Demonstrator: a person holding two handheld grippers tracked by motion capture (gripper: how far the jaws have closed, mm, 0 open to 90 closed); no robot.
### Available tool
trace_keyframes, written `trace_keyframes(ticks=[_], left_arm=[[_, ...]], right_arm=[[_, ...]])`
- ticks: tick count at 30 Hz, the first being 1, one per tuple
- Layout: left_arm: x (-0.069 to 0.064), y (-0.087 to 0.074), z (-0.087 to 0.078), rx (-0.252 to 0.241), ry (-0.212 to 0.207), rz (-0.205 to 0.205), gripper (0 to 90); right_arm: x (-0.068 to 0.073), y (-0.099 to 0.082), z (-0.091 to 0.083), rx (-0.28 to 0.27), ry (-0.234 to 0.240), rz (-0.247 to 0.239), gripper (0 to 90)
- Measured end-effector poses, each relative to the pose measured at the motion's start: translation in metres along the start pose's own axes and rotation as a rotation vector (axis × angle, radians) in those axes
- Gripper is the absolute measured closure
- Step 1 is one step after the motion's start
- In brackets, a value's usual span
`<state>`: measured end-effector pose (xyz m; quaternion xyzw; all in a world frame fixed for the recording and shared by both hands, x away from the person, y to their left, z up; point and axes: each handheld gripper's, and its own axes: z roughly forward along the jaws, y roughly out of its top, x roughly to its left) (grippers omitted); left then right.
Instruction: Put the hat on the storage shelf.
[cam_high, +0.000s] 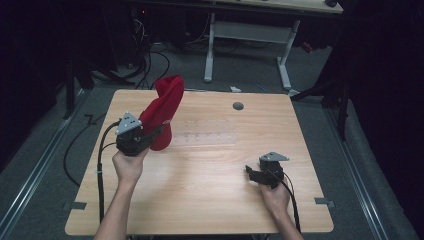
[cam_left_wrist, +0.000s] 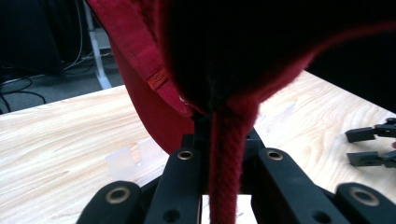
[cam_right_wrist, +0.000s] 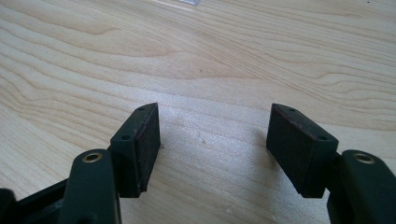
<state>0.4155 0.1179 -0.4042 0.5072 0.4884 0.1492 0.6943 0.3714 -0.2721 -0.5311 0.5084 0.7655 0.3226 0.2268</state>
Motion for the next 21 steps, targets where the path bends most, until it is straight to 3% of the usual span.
trace_keyframes(ticks=[7, 21], left_arm=[[0.011, 0.002, 0.010, -0.002, 0.034, 0.012, 84.0], [0.025, 0.002, 0.027, -0.018, 0.059, 0.038, 84.0]], right_arm=[[0.000, 0.000, 0.000, 0.001, 0.002, -0.002, 35.1], [0.001, 0.000, 0.000, 0.001, 0.003, -0.002, 35.0]])
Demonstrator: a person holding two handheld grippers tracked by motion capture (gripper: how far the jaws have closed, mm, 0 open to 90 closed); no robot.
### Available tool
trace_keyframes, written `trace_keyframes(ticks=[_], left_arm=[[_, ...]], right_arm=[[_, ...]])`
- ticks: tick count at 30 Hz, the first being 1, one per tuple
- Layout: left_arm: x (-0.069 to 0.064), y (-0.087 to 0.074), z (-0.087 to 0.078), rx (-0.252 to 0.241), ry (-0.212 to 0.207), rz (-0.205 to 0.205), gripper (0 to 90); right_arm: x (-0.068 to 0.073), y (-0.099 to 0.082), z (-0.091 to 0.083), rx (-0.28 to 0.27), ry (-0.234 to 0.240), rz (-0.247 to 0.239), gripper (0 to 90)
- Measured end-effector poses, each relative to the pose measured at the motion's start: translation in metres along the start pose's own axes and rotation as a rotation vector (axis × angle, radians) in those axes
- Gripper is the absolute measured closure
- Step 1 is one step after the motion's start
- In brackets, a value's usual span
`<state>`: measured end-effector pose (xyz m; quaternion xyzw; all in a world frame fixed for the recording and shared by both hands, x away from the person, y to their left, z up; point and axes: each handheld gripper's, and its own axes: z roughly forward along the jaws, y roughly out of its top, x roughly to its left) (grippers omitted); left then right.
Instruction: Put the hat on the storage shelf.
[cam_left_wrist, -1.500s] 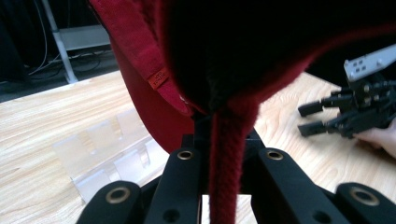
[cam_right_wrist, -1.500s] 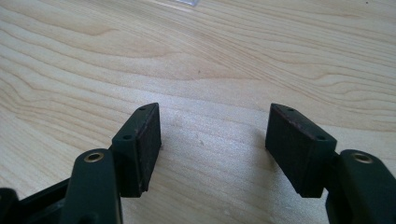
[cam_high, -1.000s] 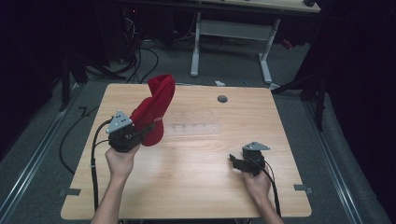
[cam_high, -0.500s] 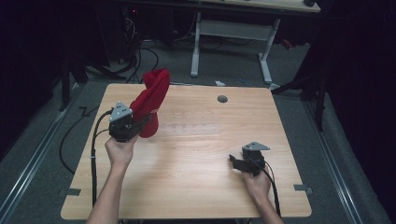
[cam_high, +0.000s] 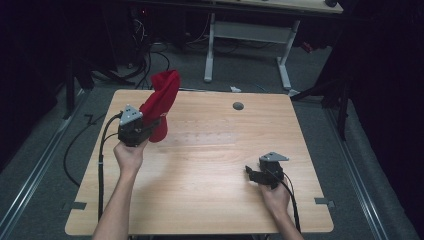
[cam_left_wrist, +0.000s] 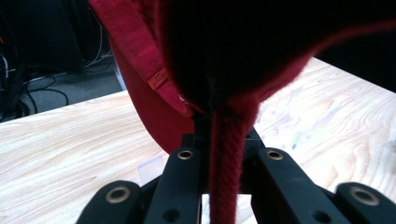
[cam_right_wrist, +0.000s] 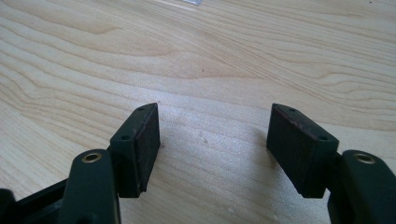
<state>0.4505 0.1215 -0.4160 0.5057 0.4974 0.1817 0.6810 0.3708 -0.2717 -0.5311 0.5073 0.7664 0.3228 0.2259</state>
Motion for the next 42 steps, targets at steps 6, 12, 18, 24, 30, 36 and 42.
trace_keyframes(ticks=[6, 12, 18, 24, 30, 36, 42], left_arm=[[0.006, -0.004, 0.006, -0.008, 0.013, -0.002, 83.9], [0.009, -0.009, 0.011, 0.002, 0.030, 0.007, 83.7], [0.011, -0.012, 0.015, 0.003, 0.036, 0.016, 83.8], [0.014, -0.020, 0.016, 0.001, 0.044, 0.019, 83.7], [0.019, -0.027, 0.015, -0.001, 0.050, 0.000, 83.4], [0.022, -0.035, 0.013, -0.010, 0.059, -0.020, 82.7], [0.023, -0.037, 0.008, 0.005, 0.065, -0.038, 80.6]], right_arm=[[0.000, 0.000, 0.000, 0.000, 0.001, -0.002, 35.0], [0.000, 0.000, 0.000, 0.000, 0.003, -0.003, 35.0], [0.000, 0.000, 0.000, 0.001, 0.003, -0.003, 35.0], [0.000, 0.000, 0.000, 0.001, 0.003, -0.003, 35.0], [0.000, 0.000, 0.000, 0.001, 0.003, -0.004, 34.9], [0.000, 0.000, 0.000, 0.001, 0.003, -0.004, 34.9], [0.000, 0.000, 0.000, 0.000, 0.004, -0.006, 34.9]])
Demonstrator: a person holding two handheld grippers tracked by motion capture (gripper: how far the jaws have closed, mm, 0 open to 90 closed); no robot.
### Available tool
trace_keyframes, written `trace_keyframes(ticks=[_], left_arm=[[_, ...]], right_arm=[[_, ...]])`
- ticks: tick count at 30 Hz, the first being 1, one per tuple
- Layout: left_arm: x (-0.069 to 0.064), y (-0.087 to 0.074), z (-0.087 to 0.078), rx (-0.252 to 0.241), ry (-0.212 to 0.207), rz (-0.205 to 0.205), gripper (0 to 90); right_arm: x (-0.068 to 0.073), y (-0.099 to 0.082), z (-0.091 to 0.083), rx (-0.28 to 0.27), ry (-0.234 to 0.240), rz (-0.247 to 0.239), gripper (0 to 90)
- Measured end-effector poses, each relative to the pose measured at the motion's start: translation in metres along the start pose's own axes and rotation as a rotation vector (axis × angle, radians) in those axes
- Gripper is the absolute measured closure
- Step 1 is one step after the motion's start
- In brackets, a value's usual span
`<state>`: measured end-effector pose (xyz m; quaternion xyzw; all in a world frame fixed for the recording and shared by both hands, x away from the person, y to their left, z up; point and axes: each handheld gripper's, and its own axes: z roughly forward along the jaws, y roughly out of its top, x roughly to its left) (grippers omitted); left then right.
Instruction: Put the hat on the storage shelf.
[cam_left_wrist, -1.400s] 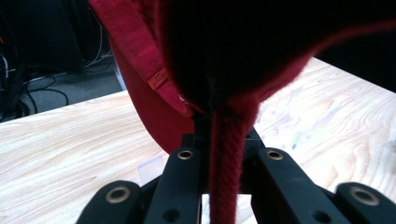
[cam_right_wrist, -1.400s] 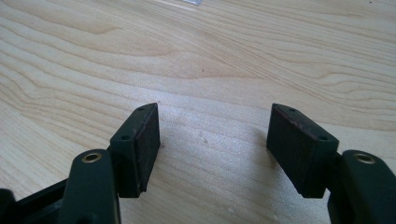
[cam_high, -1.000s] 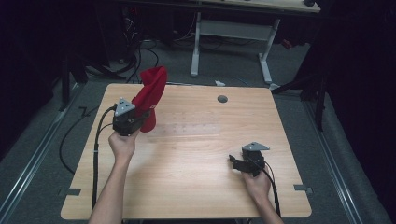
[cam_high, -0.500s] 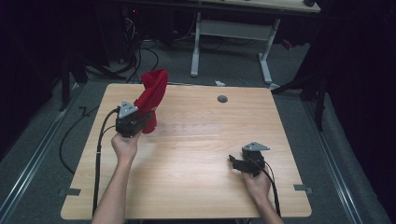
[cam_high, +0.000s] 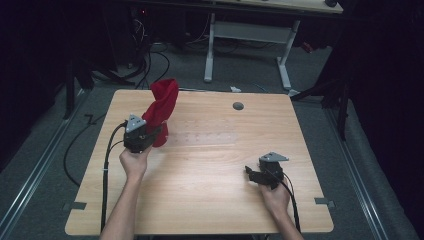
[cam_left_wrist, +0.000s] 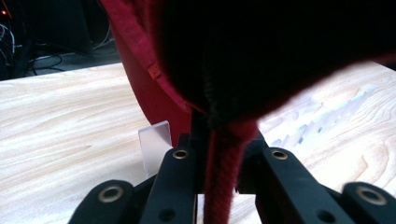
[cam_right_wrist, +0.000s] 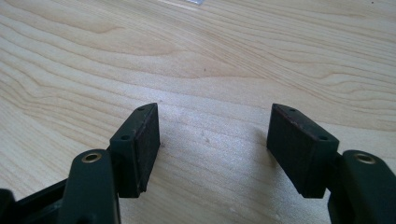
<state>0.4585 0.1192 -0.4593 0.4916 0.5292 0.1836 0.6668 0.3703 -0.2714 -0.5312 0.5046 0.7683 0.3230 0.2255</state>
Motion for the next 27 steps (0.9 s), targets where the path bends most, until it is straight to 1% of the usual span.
trace_keyframes(ticks=[4, 7, 10, 11, 12, 13, 17, 18, 19, 21, 22, 24, 27], left_arm=[[0.001, -0.001, -0.003, 0.011, 0.004, -0.016, 79.8], [0.002, -0.001, -0.006, 0.019, 0.007, -0.023, 76.9], [0.001, -0.001, -0.008, 0.029, 0.013, -0.013, 74.6], [0.000, 0.000, -0.009, 0.031, 0.014, -0.010, 71.6], [0.000, 0.000, -0.010, 0.033, 0.015, -0.010, 71.6], [-0.001, 0.000, -0.010, 0.036, 0.018, -0.011, 69.6], [-0.002, -0.001, -0.011, 0.046, 0.031, -0.004, 60.0], [-0.002, -0.001, -0.011, 0.048, 0.031, -0.004, 55.3], [-0.002, 0.000, -0.012, 0.050, 0.032, -0.004, 55.3], [-0.003, 0.000, -0.013, 0.053, 0.040, 0.004, 48.9], [-0.003, 0.000, -0.013, 0.053, 0.043, 0.008, 48.9], [-0.004, 0.001, -0.014, 0.054, 0.045, 0.010, 45.3], [-0.005, 0.002, -0.017, 0.052, 0.044, 0.014, 44.5]], right_arm=[[0.000, 0.000, 0.000, 0.000, 0.000, 0.001, 34.9], [0.000, 0.000, 0.000, 0.000, 0.000, 0.001, 34.9], [0.000, 0.000, 0.000, 0.000, 0.000, 0.001, 34.9], [0.000, 0.000, 0.000, 0.000, 0.000, 0.001, 34.9], [0.000, 0.000, 0.000, 0.000, 0.000, 0.001, 34.9], [0.000, 0.000, 0.000, 0.000, 0.000, 0.001, 34.9], [0.000, 0.000, 0.000, 0.000, 0.000, 0.001, 34.9], [0.000, 0.000, 0.000, 0.000, 0.000, 0.001, 34.9], [0.000, 0.000, 0.000, 0.000, 0.000, 0.001, 34.9], [0.000, 0.000, 0.000, 0.000, 0.000, 0.001, 34.9], [0.000, 0.000, 0.000, 0.000, 0.000, 0.001, 34.9], [0.000, 0.000, 0.000, 0.000, 0.000, 0.001, 34.9], [0.000, 0.000, 0.000, 0.000, 0.000, 0.001, 34.9]])
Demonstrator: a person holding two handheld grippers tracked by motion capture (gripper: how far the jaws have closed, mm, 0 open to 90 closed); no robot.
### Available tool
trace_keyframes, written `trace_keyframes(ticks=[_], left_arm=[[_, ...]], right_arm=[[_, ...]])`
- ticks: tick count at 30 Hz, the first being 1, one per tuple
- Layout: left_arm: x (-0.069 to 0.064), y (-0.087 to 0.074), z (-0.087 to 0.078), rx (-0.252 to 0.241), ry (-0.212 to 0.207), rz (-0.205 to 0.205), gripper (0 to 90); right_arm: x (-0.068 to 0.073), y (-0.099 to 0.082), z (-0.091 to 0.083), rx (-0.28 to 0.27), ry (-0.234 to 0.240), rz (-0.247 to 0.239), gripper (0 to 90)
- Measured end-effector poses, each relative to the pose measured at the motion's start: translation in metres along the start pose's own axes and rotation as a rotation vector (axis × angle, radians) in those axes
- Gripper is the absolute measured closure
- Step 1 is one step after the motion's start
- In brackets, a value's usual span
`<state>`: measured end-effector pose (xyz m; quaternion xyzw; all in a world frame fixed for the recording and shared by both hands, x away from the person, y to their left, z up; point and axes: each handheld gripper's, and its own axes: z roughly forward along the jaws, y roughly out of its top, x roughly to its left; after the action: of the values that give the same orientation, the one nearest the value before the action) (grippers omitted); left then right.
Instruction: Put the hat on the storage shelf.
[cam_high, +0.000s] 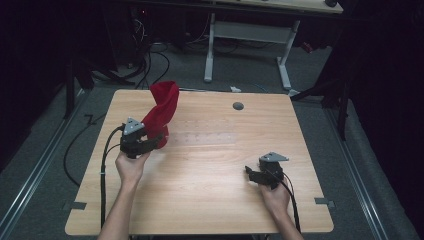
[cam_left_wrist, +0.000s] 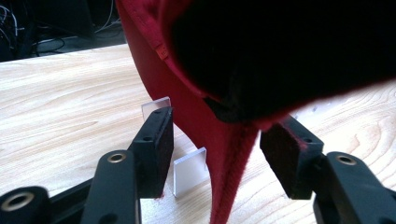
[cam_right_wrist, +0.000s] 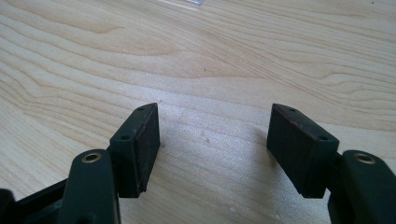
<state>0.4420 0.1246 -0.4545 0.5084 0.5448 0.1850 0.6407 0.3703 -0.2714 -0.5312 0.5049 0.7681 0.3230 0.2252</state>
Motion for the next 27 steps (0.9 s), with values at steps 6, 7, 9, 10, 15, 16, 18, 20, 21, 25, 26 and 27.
trace_keyframes(ticks=[6, 7, 9, 10, 15, 16, 18, 20, 21, 25, 26, 27], left_arm=[[-0.001, 0.002, -0.007, -0.012, -0.003, -0.009, 43.2], [-0.001, 0.002, -0.008, -0.013, -0.004, -0.008, 43.0], [-0.002, 0.002, -0.010, -0.014, -0.005, -0.009, 42.5], [-0.002, 0.002, -0.011, -0.014, -0.005, -0.009, 42.4], [-0.001, 0.003, -0.015, -0.013, 0.001, 0.001, 41.5], [-0.001, 0.003, -0.016, -0.013, 0.001, -0.003, 41.3], [-0.001, 0.003, -0.018, -0.013, 0.004, -0.002, 41.0], [-0.001, 0.003, -0.020, -0.015, 0.006, -0.004, 40.9], [0.000, 0.003, -0.022, -0.013, 0.008, 0.000, 40.9], [-0.001, 0.004, -0.026, -0.004, 0.011, 0.005, 40.4], [-0.002, 0.003, -0.027, -0.003, 0.010, 0.007, 40.4], [-0.002, 0.003, -0.028, -0.003, 0.008, 0.009, 40.4]], right_arm=[[0.000, 0.000, 0.000, 0.000, 0.000, 0.001, 34.9], [0.000, 0.000, 0.000, 0.000, 0.000, 0.001, 34.9], [0.000, 0.000, 0.000, 0.000, 0.000, 0.000, 34.9], [0.000, 0.000, 0.000, 0.000, 0.000, 0.000, 34.9], [0.000, 0.000, 0.000, 0.000, 0.000, 0.000, 34.9], [0.000, 0.000, 0.000, 0.000, 0.000, 0.000, 34.9], [0.000, 0.000, 0.000, 0.000, 0.000, 0.001, 34.9], [0.000, 0.000, 0.000, 0.000, 0.000, 0.000, 34.9], [0.000, 0.000, 0.000, 0.000, 0.000, 0.000, 34.9], [0.000, 0.000, 0.000, 0.000, 0.000, 0.001, 34.9], [0.000, 0.000, 0.000, 0.000, 0.000, 0.001, 34.9], [0.000, 0.000, 0.000, 0.000, 0.000, 0.001, 34.9]])
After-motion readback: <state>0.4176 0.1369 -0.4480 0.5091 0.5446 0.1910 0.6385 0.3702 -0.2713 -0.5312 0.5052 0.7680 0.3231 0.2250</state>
